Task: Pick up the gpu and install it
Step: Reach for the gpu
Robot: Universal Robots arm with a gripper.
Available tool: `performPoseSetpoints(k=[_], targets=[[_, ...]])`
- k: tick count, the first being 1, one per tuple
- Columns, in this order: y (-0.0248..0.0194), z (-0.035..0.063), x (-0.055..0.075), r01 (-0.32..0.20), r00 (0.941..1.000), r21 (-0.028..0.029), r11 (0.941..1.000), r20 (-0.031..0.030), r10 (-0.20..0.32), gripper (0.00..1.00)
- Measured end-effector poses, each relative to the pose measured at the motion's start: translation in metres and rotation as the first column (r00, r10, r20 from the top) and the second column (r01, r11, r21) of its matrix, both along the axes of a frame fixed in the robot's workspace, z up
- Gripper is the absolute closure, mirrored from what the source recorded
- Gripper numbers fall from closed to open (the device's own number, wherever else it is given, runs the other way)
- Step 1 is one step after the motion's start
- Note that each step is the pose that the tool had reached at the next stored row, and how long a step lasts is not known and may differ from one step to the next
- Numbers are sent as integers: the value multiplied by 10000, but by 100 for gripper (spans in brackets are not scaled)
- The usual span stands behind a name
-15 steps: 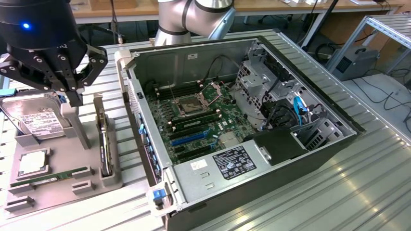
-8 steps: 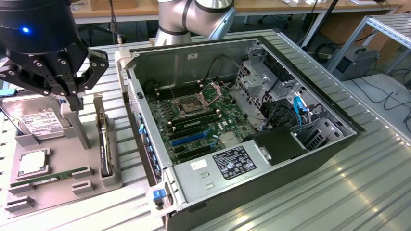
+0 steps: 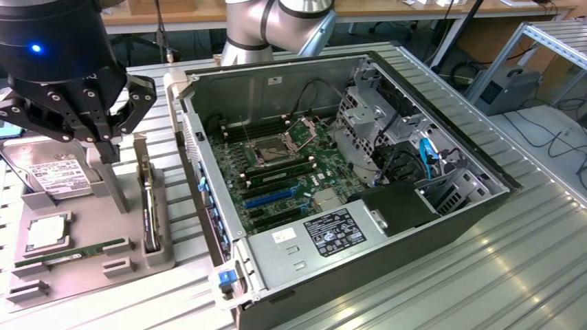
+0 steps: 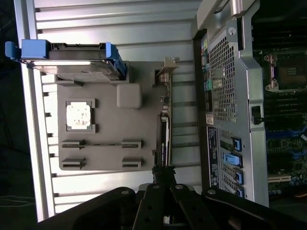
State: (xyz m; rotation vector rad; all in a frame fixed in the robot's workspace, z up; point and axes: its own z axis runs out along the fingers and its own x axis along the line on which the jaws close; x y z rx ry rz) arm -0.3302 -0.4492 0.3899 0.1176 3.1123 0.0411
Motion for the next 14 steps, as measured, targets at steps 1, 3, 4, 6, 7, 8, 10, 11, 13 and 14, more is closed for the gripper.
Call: performPoseSetpoints(k=[1,3,4,6,7,8,10,11,13,14], targets=[[-8,0,0,0,10000,-7,10000,0,0,89],[-24,0,0,0,10000,-19,10000,1,0,89],[-34,0,0,0,10000,-27,10000,1,0,89],[-50,0,0,0,10000,-40,10000,0,0,89],[-58,0,0,0,10000,-47,10000,0,0,89],[-65,-1,0,0,10000,-54,10000,0,0,89],[-81,0,0,0,10000,-70,10000,0,0,89],[-95,0,0,0,10000,-84,10000,0,0,89],[-110,0,0,0,10000,-99,10000,0,0,89],[-117,0,0,0,10000,-105,9999,0,0,89]])
